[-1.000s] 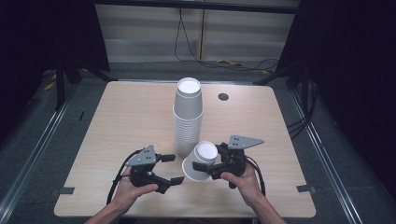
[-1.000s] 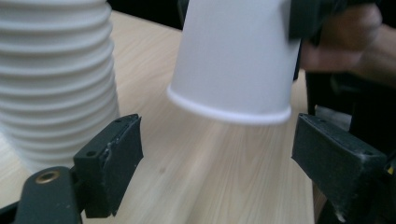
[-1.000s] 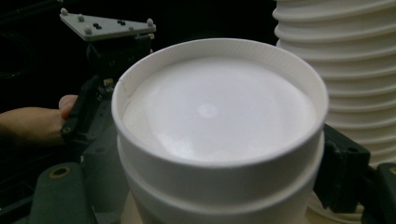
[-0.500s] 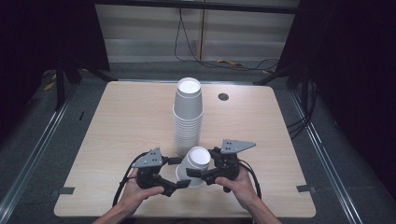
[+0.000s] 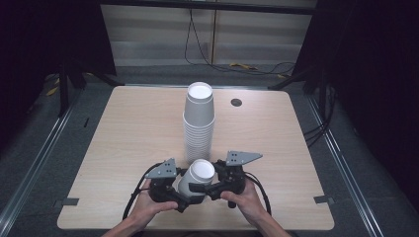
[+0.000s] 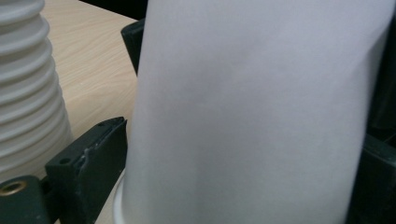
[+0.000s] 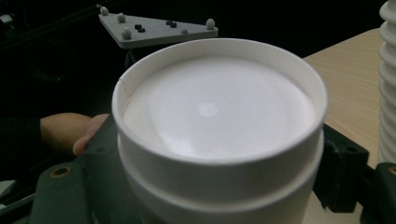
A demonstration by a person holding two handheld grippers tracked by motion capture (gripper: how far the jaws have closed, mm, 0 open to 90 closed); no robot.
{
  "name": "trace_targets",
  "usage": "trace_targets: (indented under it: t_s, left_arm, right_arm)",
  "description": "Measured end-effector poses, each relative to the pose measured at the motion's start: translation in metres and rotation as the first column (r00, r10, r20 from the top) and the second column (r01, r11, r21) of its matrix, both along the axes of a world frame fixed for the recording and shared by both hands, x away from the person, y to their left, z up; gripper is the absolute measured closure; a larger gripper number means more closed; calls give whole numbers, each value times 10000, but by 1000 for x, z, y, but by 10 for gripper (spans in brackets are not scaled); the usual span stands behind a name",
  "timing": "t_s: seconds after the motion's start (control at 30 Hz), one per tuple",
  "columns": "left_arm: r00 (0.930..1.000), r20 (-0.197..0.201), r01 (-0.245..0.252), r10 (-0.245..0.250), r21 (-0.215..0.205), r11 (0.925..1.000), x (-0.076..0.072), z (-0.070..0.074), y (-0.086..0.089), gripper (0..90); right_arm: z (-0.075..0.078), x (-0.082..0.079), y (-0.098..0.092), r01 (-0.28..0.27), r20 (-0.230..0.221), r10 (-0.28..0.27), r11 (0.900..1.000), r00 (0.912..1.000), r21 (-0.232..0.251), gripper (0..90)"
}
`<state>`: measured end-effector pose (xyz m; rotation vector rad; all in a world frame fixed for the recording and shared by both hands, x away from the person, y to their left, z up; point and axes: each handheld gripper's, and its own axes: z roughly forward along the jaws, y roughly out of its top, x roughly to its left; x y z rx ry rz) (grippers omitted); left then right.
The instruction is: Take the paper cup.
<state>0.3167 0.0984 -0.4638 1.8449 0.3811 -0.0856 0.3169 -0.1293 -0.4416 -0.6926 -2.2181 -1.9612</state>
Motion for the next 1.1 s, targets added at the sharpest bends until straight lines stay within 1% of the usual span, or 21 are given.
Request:
trace_targets:
  t_s: [0.17, 0.2, 0.27, 0.3, 0.33, 0.37, 0.4, 0.43, 0.53, 0.63, 0.67, 0.73, 0.77, 0.8, 0.83, 0.87, 0.9, 0.93, 1.07, 1.1]
  left_arm:
    - [9999, 131, -39, 41, -124, 9999, -2, 2, 2, 80]
    - [9998, 199, -83, 83, 17, 10000, -2, 2, 2, 83]
    - [9998, 218, -33, 32, 43, 10000, -2, 2, 2, 88]
    - [9996, 280, 16, -20, 125, 9999, -1, 2, 2, 88]
    - [9992, 384, 52, -60, 219, 9997, -1, 2, 2, 94]
    - [9989, 456, 98, -112, 301, 9995, -1, 2, 2, 94]
    - [9988, 466, 106, -122, 334, 9994, -2, 2, 2, 96]
    - [9989, 431, 177, -192, 346, 9992, -1, 2, 2, 97]
    - [9987, 482, 164, -182, 364, 9992, -1, 2, 2, 98]
    - [9982, 552, 190, -222, 574, 9982, -2, 3, 3, 99]
    - [9982, 537, 247, -279, 607, 9979, -2, 2, 3, 99]
    - [9981, 511, 311, -345, 666, 9973, -2, 2, 3, 104]
    - [9981, 511, 311, -345, 666, 9973, -2, 2, 3, 104]
    - [9981, 484, 347, -380, 670, 9972, -1, 2, 3, 106]
    - [9980, 498, 356, -392, 715, 9968, -1, 2, 3, 107]
    - [9980, 498, 356, -392, 715, 9968, -1, 2, 3, 108]
    - [9982, 456, 364, -402, 799, 9961, -1, 3, 4, 108]
    - [9980, 466, 383, -423, 838, 9957, -1, 3, 4, 109]
    - [9981, 463, 358, -404, 954, 9948, 0, 4, 6, 110]
    - [9980, 462, 387, -441, 1112, 9930, 0, 3, 8, 110]
  right_arm:
    - [0, -2, 0, 64, -36, -64, 9997, 10000, 223, 211]
    - [0, -1, -1, 40, -39, -40, 9998, 10000, 219, 211]
    - [-1, -1, -1, 62, -49, -62, 9999, 10000, 161, 210]
    - [-1, -1, -1, 62, -49, -62, 9999, 10000, 161, 210]
    - [0, -2, -1, 7, -21, -7, 10000, 10000, 1, 209]
    - [0, -2, -1, 7, -21, -7, 10000, 10000, 1, 209]
    - [0, -2, -1, -64, 51, 64, 9999, 10000, -133, 208]
    - [0, -2, -1, -58, 29, 58, 9999, 10000, -145, 207]
    - [-1, -1, -2, -41, -37, 40, 9999, 10000, -108, 207]
    - [-1, -1, -1, -126, -134, 124, 9999, 9998, -118, 205]
    - [-2, -1, -1, -124, -160, 121, 9997, 9998, -188, 203]
    - [-1, -2, 0, -202, -46, 200, 9991, 9998, -373, 197]
    - [-1, -2, 0, -202, -46, 200, 9991, 9998, -373, 197]
    - [-1, -2, 1, -285, 71, 290, 9978, 9996, -603, 186]
    - [0, -2, 1, -295, 102, 303, 9971, 9995, -696, 184]
    - [0, -2, 1, -295, 102, 303, 9971, 9995, -696, 184]
    - [1, -3, 2, -335, 83, 344, 9948, 9994, -958, 157]
    - [1, -3, 2, -393, 32, 398, 9935, 9992, -1069, 157]
    - [2, -2, 0, -436, -2, 438, 9927, 9990, -1128, 156]
    - [3, -3, 0, -467, -34, 466, 9920, 9989, -1169, 153]
